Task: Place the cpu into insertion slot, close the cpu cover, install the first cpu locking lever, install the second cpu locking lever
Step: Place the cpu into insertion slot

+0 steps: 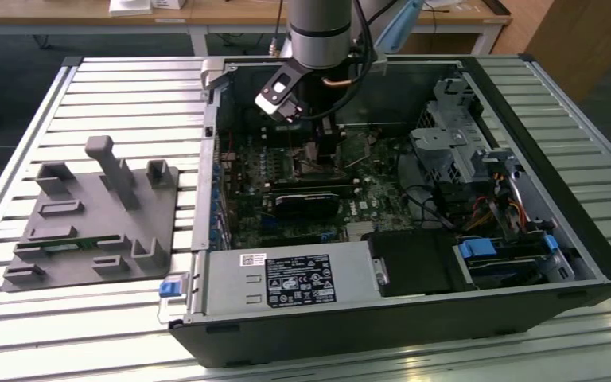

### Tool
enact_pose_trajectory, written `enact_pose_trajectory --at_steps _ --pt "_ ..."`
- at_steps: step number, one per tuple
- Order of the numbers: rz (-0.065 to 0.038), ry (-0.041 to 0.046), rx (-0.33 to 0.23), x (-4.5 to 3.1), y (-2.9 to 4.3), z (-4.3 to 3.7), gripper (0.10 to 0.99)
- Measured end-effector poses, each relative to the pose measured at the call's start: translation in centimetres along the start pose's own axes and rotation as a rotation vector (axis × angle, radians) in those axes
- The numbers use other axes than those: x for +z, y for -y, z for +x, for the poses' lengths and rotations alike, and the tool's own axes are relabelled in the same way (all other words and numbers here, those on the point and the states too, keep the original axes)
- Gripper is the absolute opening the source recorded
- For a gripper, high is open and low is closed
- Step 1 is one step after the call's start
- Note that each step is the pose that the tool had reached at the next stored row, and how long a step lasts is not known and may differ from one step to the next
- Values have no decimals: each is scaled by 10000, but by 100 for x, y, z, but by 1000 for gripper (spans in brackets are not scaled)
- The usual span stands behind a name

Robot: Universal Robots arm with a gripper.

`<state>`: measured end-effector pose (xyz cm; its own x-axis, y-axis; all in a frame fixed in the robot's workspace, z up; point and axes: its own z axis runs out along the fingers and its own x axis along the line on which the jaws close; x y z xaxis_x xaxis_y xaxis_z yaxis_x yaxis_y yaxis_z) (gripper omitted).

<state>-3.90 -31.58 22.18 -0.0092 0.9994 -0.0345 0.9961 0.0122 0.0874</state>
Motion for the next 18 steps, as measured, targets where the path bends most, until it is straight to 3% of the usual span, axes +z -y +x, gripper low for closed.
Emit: enact_pose_trajectory --at_steps 18 --pt "8 41 222 134 55 28 541"
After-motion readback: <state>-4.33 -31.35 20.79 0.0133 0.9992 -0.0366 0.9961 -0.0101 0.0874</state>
